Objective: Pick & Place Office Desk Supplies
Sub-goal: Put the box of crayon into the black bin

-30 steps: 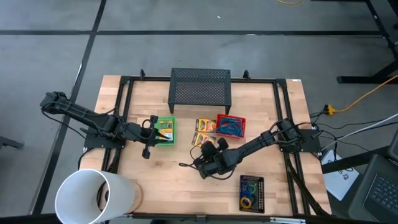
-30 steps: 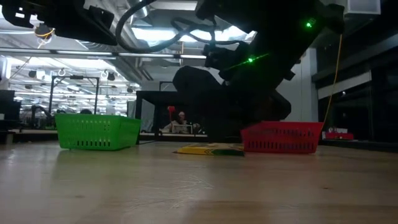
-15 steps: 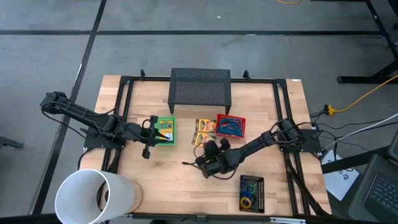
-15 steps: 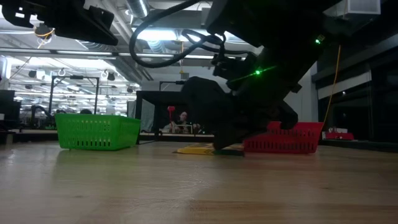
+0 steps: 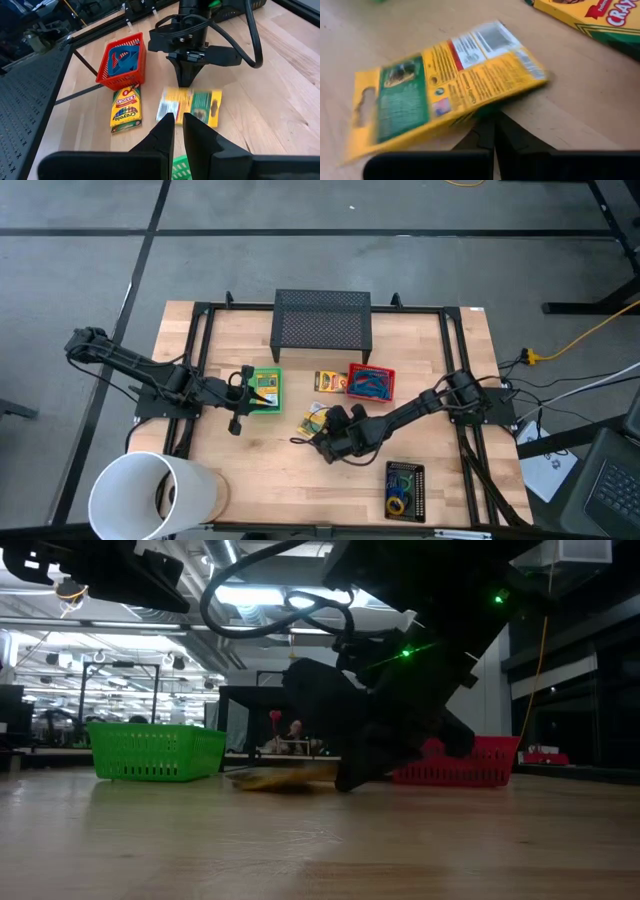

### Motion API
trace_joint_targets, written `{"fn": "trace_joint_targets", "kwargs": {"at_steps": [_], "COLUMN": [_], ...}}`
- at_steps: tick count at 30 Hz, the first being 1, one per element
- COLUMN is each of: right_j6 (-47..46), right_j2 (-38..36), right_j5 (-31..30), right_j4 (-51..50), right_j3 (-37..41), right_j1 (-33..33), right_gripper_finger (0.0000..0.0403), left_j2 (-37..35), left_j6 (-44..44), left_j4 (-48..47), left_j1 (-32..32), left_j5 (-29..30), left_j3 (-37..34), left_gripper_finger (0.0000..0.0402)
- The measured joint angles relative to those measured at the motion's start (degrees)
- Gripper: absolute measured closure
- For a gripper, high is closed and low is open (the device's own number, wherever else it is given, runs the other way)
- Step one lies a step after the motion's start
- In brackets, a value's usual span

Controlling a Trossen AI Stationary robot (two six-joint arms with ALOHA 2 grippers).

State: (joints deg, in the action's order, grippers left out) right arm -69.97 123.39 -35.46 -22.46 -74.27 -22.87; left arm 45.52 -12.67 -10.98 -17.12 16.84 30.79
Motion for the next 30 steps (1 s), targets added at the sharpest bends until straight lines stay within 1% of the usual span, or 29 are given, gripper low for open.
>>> {"fn": "trace_joint_targets", "kwargs": {"at_steps": [7, 10, 15, 18, 21, 25, 27, 30], "right_j6": [-1.08, -1.09, 4.05, 8.51, 11.33, 13.29, 14.35, 16.81], "right_j2": [1.03, 0.57, -0.61, -1.04, -1.07, -1.07, -1.07, -0.4], "right_j5": [-1.77, -1.22, 2.46, 5.78, 11.43, 17.2, 18.2, 15.77], "right_j4": [1.09, 1.09, 1.11, 1.88, 2.67, 6.12, 8.47, 10.02], "right_j3": [-0.03, -0.12, -0.94, -1.98, -3.64, -4.56, -4.56, -4.71], "right_j1": [-1.57, -2.57, -3.99, -5.65, -7.12, -9.53, -10.58, -11.5], "right_gripper_finger": [0.0403, 0.0403, 0.0403, 0.0394, 0.0366, 0.0316, 0.0291, 0.026], "left_j2": [0.01, 0.0, 0.0, 0.02, 0.02, 0.0, 0.02, 0.0], "left_j6": [-0.02, 0.02, 2.16, 3.13, 3.45, 3.48, 3.45, 3.43], "left_j4": [-0.97, -0.94, -0.92, -0.98, -0.87, -0.83, -0.8, -0.79], "left_j1": [0.0, 0.0, 0.0, -0.06, -0.44, -0.46, -0.46, -0.46], "left_j5": [0.0, 0.0, -1.26, -1.6, -1.57, -1.57, -1.55, -1.55], "left_j3": [0.0, 0.0, 0.0, 0.0, 0.0, 0.0, 0.0, 0.0], "left_gripper_finger": [0.0366, 0.0366, 0.0366, 0.0366, 0.0366, 0.0366, 0.0366, 0.0366]}}
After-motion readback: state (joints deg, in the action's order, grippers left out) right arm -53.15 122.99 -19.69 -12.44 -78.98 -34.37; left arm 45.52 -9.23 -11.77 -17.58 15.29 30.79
